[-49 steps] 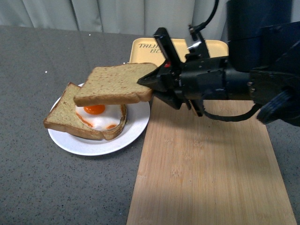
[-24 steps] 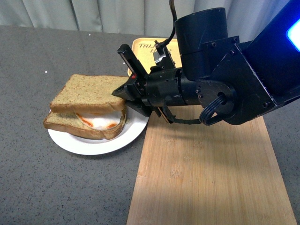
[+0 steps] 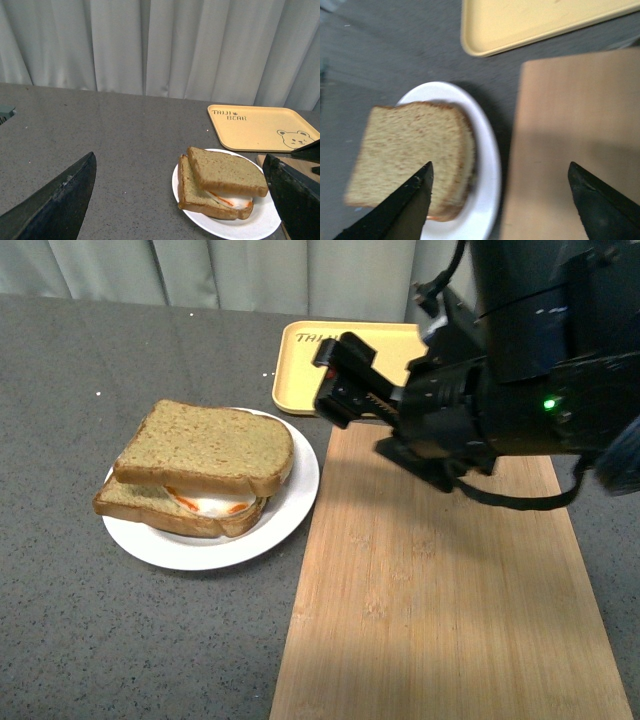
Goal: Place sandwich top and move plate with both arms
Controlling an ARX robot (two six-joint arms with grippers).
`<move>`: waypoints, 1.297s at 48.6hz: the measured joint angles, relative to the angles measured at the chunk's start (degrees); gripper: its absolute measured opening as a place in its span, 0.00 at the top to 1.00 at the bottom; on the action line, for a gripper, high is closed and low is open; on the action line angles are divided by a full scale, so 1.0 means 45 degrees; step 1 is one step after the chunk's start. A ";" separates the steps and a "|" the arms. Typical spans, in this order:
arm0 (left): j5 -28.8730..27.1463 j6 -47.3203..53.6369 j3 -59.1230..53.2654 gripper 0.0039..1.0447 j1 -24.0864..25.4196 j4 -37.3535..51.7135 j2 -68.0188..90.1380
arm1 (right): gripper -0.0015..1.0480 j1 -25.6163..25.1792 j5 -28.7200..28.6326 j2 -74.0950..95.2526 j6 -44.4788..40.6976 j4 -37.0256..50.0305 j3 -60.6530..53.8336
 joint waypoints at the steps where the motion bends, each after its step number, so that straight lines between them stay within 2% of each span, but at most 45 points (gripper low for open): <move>1: 0.0005 0.0000 0.0000 0.06 0.0000 0.0000 0.0000 | 0.22 -0.0058 0.0146 -0.0117 -0.0160 -0.0083 -0.0078; 5: -0.0010 0.0000 0.0000 0.06 0.0000 0.0000 0.0000 | 0.12 -0.0296 0.1073 -0.0578 -0.1166 -0.0063 -0.0520; 6: -0.0005 0.0000 0.0000 0.06 0.0000 0.0000 0.0000 | 0.12 -0.0291 0.1263 -0.0563 -0.1287 0.0141 -0.0578; 9: 0.0034 0.0005 0.0000 0.06 0.0000 -0.0005 0.0000 | 0.24 -0.0316 0.5299 -0.0039 -0.4070 0.5649 -0.2123; 11: 0.0010 0.0005 0.0000 0.06 0.0000 -0.0005 0.0000 | 0.33 -0.0466 0.6649 -0.0005 -0.5688 0.8500 -0.3400; 13: -0.0005 0.0005 0.0000 0.06 0.0000 -0.0010 0.0010 | 0.41 -0.0724 0.7038 -0.0345 -0.6892 1.0564 -0.4483; 15: -0.0010 0.0005 0.0000 0.06 0.0000 -0.0010 0.0000 | 0.49 -0.1001 0.6960 -0.0923 -0.7470 1.1555 -0.5100; 19: -0.0005 0.0005 0.0000 0.06 0.0000 -0.0010 -0.0010 | 0.60 -0.1375 0.6683 -0.1909 -0.7927 1.2332 -0.5892; 23: 0.0000 0.0005 0.0000 0.06 0.0000 -0.0010 -0.0010 | 0.72 -0.1627 0.6450 -0.2540 -0.8092 1.2444 -0.6431; 29: 0.0000 0.0005 0.0000 0.06 0.0000 -0.0010 -0.0005 | 0.99 -0.2594 0.5469 -0.4862 -0.8505 1.2007 -0.8699; 41: 0.0005 0.0005 0.0000 0.06 0.0000 -0.0010 -0.0010 | 0.99 -0.3696 0.4371 -0.8777 -0.8587 1.0040 -1.0632; 49: 0.0005 0.0005 0.0000 0.06 0.0000 -0.0010 -0.0010 | 0.99 -0.4007 0.4027 -1.0409 -0.8587 0.8869 -1.1074; 54: 0.0005 0.0005 0.0000 0.06 0.0000 -0.0010 -0.0010 | 0.99 -0.4216 0.3837 -1.2182 -0.8587 0.6941 -1.1108; 56: 0.0005 0.0005 0.0000 0.06 0.0000 -0.0010 -0.0010 | 0.99 -0.4279 0.3779 -1.2726 -0.8587 0.6509 -1.1137; 60: 0.0005 0.0005 0.0000 0.06 0.0000 -0.0010 -0.0010 | 0.99 -0.4915 0.2875 -1.3736 -0.8592 0.5790 -1.1249; 63: 0.0005 0.0005 0.0000 0.06 0.0000 -0.0010 -0.0010 | 0.99 -0.5173 0.2798 -1.4314 -0.8592 0.5357 -1.1351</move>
